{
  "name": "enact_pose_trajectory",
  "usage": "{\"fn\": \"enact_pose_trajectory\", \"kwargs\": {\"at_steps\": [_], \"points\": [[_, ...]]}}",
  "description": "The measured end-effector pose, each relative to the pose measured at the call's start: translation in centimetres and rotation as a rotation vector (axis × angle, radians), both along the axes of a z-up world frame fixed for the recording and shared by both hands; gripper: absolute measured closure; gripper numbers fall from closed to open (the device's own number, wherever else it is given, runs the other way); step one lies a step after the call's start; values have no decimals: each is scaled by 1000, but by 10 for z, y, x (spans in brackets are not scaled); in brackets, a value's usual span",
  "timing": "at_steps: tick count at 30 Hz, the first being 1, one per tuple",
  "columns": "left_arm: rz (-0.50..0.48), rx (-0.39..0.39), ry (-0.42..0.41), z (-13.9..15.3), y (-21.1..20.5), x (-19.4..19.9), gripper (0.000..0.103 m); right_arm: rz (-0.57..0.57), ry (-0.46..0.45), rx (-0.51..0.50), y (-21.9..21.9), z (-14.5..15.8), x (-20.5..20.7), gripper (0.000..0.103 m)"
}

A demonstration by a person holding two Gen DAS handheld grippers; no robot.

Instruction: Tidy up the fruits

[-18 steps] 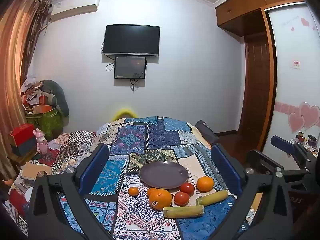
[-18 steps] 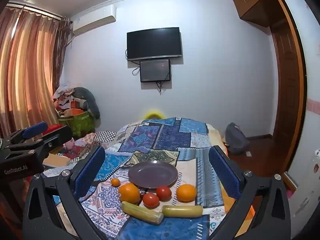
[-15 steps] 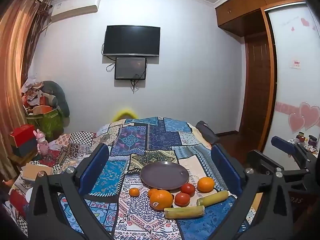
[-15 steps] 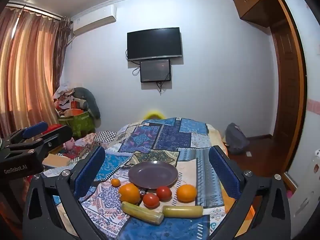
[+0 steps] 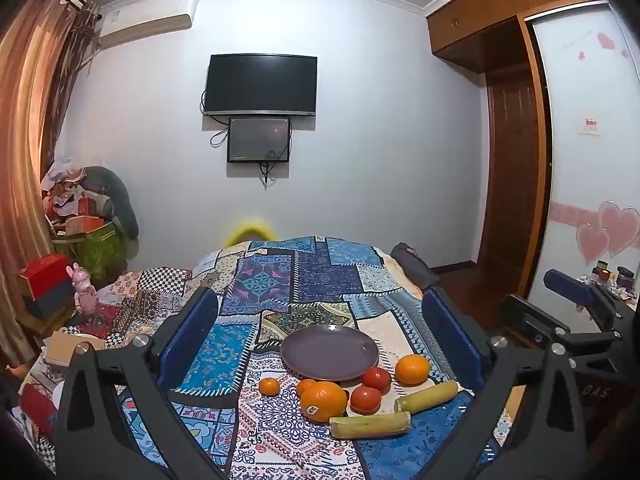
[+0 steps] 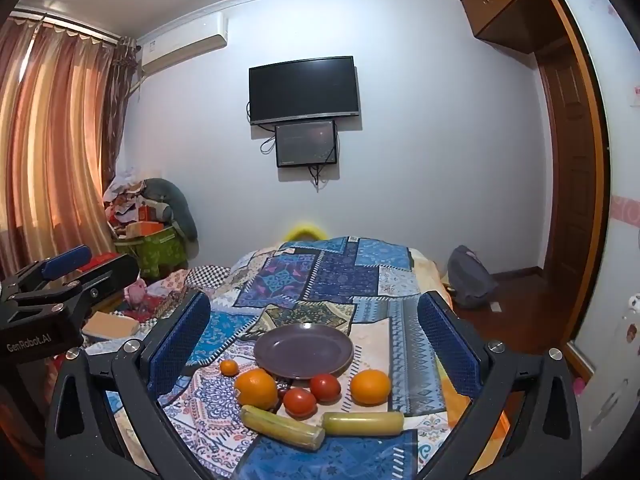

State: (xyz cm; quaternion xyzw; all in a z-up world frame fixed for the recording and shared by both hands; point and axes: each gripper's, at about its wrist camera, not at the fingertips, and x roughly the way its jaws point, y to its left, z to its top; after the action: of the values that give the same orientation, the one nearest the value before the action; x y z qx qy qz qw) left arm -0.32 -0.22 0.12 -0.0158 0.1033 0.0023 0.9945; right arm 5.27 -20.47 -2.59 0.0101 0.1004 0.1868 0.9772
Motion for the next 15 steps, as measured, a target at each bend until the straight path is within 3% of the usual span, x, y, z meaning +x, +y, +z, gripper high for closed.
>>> {"fn": "enact_pose_trajectory", "kwargs": {"at_steps": [15], "points": [[-3, -6, 9, -4, 2, 2, 0, -2, 0, -1, -1, 0, -1, 0]]}}
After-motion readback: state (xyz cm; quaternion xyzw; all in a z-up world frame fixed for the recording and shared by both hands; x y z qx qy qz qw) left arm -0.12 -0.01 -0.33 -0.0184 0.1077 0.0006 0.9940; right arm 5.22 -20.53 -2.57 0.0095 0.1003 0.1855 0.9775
